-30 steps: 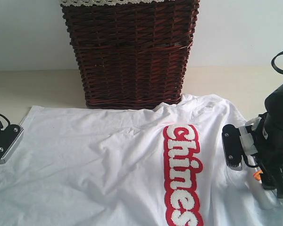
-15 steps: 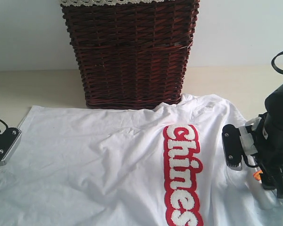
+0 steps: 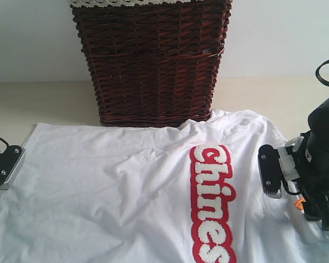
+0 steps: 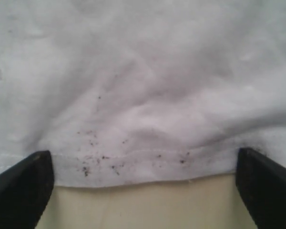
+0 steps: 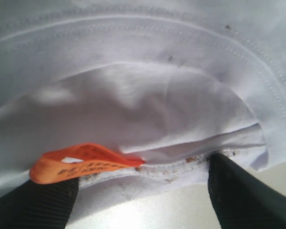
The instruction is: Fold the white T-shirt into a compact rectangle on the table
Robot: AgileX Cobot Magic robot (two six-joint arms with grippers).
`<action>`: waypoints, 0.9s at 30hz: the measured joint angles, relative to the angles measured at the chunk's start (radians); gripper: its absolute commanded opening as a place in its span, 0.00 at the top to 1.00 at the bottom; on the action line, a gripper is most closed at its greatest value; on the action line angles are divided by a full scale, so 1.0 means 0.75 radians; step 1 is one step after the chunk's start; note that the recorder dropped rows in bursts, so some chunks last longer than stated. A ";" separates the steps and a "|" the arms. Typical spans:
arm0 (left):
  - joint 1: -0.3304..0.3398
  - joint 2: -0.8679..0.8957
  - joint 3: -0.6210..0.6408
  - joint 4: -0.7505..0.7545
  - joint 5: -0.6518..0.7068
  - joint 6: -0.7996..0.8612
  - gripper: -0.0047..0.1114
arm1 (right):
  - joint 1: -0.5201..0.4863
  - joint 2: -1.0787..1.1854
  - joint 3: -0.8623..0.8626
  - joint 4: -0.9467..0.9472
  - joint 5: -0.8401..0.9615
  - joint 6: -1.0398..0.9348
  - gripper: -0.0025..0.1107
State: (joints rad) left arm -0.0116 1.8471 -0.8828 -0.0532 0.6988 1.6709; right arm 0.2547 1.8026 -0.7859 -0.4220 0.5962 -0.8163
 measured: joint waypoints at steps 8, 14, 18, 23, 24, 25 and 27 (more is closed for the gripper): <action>0.000 0.000 0.000 -0.014 -0.001 0.000 0.05 | 0.000 0.000 0.000 0.000 0.000 0.000 0.34; 0.000 0.000 0.000 -0.018 -0.001 0.000 0.05 | 0.000 0.000 0.000 0.000 0.000 0.000 0.34; 0.000 0.000 0.000 -0.021 -0.001 0.000 0.05 | 0.000 0.003 0.000 0.000 0.000 0.000 0.34; 0.000 0.000 0.000 -0.022 -0.003 0.000 0.05 | 0.000 0.034 -0.017 -0.003 0.015 -0.002 0.34; 0.000 0.000 0.000 -0.022 -0.003 0.000 0.05 | 0.000 0.040 -0.022 -0.005 0.020 -0.003 0.34; 0.000 0.000 0.000 -0.022 -0.003 0.000 0.05 | 0.000 0.045 -0.026 -0.005 0.029 -0.003 0.34; 0.000 0.000 0.000 -0.024 -0.003 0.000 0.05 | 0.005 0.049 -0.028 -0.012 0.031 -0.003 0.34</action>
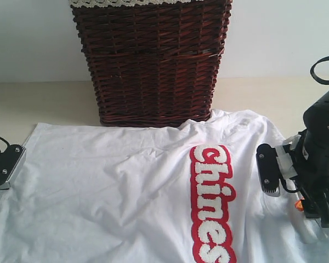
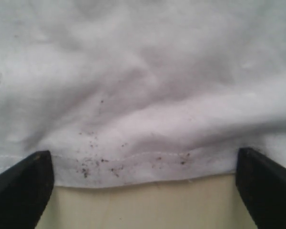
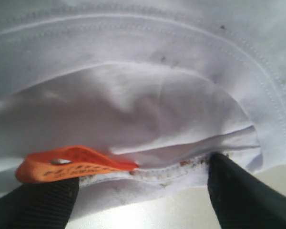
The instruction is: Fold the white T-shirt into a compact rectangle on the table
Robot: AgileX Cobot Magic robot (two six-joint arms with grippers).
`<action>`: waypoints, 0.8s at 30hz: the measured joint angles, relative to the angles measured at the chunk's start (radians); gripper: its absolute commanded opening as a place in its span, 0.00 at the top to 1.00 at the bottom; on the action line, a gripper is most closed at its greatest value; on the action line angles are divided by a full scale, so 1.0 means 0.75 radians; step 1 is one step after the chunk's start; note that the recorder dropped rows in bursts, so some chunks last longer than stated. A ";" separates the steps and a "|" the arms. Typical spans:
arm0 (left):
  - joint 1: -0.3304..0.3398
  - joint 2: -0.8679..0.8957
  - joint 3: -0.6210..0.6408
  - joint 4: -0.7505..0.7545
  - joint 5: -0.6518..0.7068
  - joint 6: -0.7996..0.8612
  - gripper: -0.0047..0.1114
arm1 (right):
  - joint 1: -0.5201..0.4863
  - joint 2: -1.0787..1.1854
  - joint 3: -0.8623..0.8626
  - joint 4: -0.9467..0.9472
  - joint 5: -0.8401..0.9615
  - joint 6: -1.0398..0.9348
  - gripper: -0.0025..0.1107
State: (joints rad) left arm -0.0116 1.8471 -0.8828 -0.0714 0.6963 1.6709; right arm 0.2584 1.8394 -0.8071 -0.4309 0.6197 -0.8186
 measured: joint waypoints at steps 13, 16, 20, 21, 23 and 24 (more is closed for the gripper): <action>0.000 0.002 0.000 0.000 0.000 0.000 0.05 | 0.003 0.003 -0.004 -0.006 0.010 -0.002 0.41; 0.000 0.002 0.000 0.000 0.000 0.000 0.05 | 0.003 0.007 -0.004 -0.011 0.007 -0.002 0.50; 0.000 0.002 0.000 -0.003 0.000 0.000 0.05 | 0.003 0.016 -0.004 -0.040 -0.049 -0.002 0.68; 0.000 0.002 0.000 -0.007 0.000 0.000 0.05 | 0.003 0.019 -0.004 -0.042 -0.073 -0.002 0.74; 0.000 0.002 0.000 -0.019 0.000 0.000 0.05 | 0.001 0.025 -0.004 -0.047 -0.140 -0.002 0.86; 0.000 0.002 0.000 -0.026 0.000 0.000 0.05 | 0.001 0.027 -0.004 -0.047 -0.163 -0.002 0.92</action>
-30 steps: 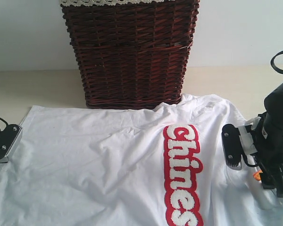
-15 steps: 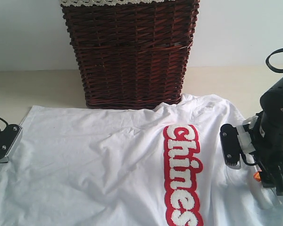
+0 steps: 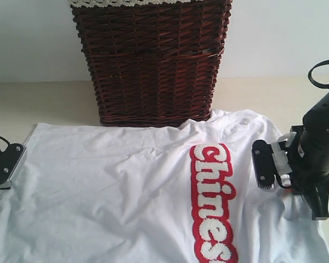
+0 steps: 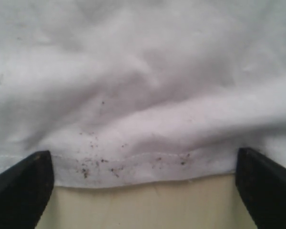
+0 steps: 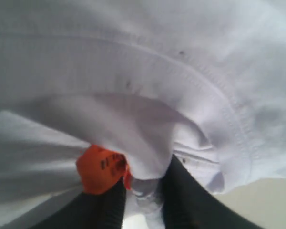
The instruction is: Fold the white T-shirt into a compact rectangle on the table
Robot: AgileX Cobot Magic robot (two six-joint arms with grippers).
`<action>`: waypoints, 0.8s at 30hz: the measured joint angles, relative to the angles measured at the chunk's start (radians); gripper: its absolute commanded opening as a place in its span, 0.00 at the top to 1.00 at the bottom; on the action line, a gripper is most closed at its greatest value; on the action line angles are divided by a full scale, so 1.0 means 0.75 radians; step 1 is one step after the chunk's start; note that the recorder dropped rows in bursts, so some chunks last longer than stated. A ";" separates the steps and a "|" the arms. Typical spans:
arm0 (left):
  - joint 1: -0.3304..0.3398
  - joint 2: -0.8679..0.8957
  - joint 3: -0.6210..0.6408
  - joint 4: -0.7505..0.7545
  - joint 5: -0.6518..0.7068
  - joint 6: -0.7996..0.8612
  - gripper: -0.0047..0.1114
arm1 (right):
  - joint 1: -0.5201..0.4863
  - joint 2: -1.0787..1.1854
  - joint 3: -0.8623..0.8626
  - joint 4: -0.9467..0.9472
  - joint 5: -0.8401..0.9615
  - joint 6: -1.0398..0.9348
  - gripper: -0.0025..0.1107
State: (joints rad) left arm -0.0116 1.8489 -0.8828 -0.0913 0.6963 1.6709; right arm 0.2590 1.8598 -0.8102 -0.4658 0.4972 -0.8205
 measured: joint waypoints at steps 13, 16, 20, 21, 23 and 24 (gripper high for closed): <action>0.000 -0.005 0.029 -0.042 -0.025 0.000 0.06 | -0.005 0.015 0.000 0.000 -0.090 0.005 0.98; 0.000 -0.015 0.049 -0.042 -0.050 -0.027 0.06 | -0.005 0.015 0.000 0.000 -0.091 0.005 0.98; 0.001 -0.023 0.061 -0.038 -0.069 -0.073 0.06 | -0.005 0.015 0.000 0.000 -0.093 0.005 0.98; 0.001 -0.023 0.061 -0.036 -0.069 -0.081 0.07 | -0.005 0.015 0.000 0.000 -0.093 0.005 0.98; 0.001 -0.023 0.061 -0.034 -0.069 -0.086 0.09 | -0.005 0.015 0.000 0.000 -0.093 0.005 0.98; 0.001 -0.023 0.064 -0.031 -0.069 -0.086 0.12 | -0.005 0.015 0.000 0.000 -0.093 0.005 0.98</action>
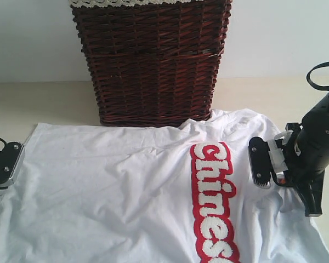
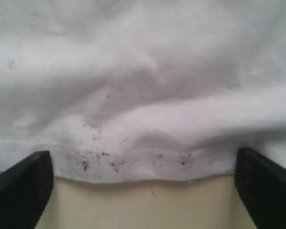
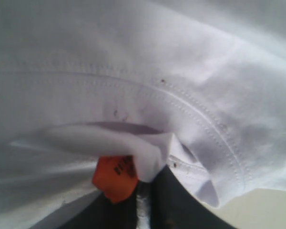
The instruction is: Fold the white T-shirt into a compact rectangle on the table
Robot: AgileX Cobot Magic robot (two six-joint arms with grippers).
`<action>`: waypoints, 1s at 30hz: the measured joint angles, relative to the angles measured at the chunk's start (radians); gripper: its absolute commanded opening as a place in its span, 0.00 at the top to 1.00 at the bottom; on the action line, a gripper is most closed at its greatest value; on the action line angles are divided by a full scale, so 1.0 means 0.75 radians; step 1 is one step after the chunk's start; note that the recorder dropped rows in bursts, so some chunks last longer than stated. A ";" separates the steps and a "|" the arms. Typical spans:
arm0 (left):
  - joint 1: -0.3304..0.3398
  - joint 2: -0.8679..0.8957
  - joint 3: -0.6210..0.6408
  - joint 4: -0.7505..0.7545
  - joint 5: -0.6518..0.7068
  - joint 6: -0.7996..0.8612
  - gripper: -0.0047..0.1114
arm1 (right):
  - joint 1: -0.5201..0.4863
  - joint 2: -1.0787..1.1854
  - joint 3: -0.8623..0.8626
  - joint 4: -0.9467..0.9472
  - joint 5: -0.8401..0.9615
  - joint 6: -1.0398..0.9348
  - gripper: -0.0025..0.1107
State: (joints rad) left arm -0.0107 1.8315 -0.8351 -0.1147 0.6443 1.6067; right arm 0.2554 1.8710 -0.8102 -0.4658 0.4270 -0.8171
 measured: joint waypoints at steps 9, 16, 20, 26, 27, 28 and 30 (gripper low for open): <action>0.000 -0.002 0.008 -0.020 0.022 0.039 0.72 | 0.000 0.000 0.000 0.000 0.000 0.000 0.98; 0.000 -0.002 0.008 -0.033 0.003 0.081 0.96 | 0.000 0.000 0.000 0.000 0.000 0.000 0.98; 0.000 -0.002 0.008 -0.033 0.000 0.083 0.96 | 0.000 0.000 0.000 0.000 0.000 0.000 0.98; 0.000 -0.002 0.008 -0.038 0.000 0.043 0.96 | 0.000 0.000 0.000 0.000 0.000 0.000 0.98; 0.000 -0.002 0.008 -0.041 0.000 0.017 0.96 | 0.000 0.000 0.000 0.000 0.000 0.000 0.98; 0.000 -0.002 0.008 -0.047 0.000 -0.006 0.96 | 0.000 0.000 0.000 0.000 0.000 0.000 0.98; 0.000 -0.002 0.008 -0.053 0.000 -0.032 0.96 | 0.000 0.000 0.000 0.000 0.000 0.000 0.98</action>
State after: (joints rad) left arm -0.0107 1.8298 -0.8292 -0.1542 0.6443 1.5828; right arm 0.2554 1.8710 -0.8102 -0.4658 0.4270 -0.8171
